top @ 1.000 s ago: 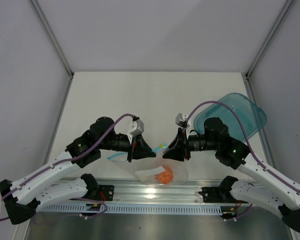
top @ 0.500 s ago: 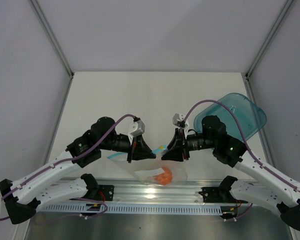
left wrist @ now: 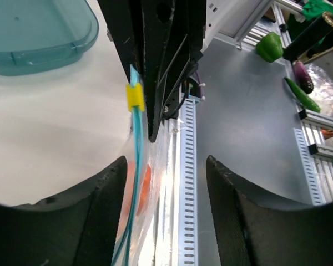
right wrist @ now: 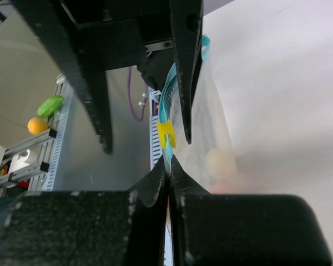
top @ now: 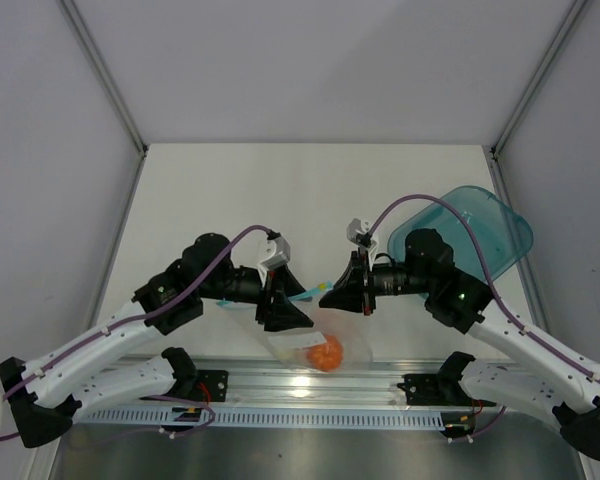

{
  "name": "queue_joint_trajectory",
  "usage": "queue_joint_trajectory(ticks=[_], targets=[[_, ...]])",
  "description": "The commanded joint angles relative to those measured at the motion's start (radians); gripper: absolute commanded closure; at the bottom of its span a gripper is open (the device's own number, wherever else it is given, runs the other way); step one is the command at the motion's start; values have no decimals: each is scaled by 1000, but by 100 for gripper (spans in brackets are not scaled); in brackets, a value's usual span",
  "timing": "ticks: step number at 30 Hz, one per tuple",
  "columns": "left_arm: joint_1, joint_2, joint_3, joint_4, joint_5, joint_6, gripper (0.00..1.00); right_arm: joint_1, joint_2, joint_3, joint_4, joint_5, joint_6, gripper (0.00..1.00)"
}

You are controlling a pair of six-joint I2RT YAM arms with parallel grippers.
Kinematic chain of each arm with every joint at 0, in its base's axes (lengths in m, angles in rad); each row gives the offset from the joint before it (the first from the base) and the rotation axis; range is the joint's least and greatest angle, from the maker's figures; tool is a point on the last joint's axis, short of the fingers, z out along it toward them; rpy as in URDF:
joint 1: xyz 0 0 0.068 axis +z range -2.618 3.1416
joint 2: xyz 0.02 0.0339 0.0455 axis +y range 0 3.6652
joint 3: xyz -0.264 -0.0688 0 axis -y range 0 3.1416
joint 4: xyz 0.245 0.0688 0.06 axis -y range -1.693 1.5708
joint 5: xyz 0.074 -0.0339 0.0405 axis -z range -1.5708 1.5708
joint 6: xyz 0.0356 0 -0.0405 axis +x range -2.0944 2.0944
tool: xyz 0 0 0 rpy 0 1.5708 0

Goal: Place the food in the zip-top bag and seal the zipper
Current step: Zip the zipper food storage bag at the center of the board.

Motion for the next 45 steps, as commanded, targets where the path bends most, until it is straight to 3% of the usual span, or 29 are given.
queue_joint_trajectory(ticks=[1, 3, 4, 11, 21, 27, 28, 31, 45], targets=[[-6, -30, 53, 74, -43, -41, 35, -1, -21, 8, 52, 79, 25, 100], [-6, -28, 71, 81, -75, -48, 36, -1, -26, 5, 58, 105, 29, 100], [-6, -25, 77, 97, -82, -55, 42, -1, -26, 4, 62, 108, 34, 100], [-6, 5, 85, 190, -111, -98, 61, 27, -15, -15, 96, 96, 48, 100], [-6, 44, 93, 190, -105, -94, 62, 36, -11, 0, 98, 91, 48, 100], [-6, 36, 83, 174, -120, -84, 81, 36, -14, 2, 102, 105, 63, 100], [-6, 36, 83, 169, -120, -83, 89, 36, -17, -3, 108, 113, 66, 100], [-5, 36, 80, 161, -123, -83, 99, 39, -31, -24, 136, 126, 94, 100], [-3, 24, 65, 80, -172, -64, 99, 39, -94, -131, 398, 226, 282, 100]])
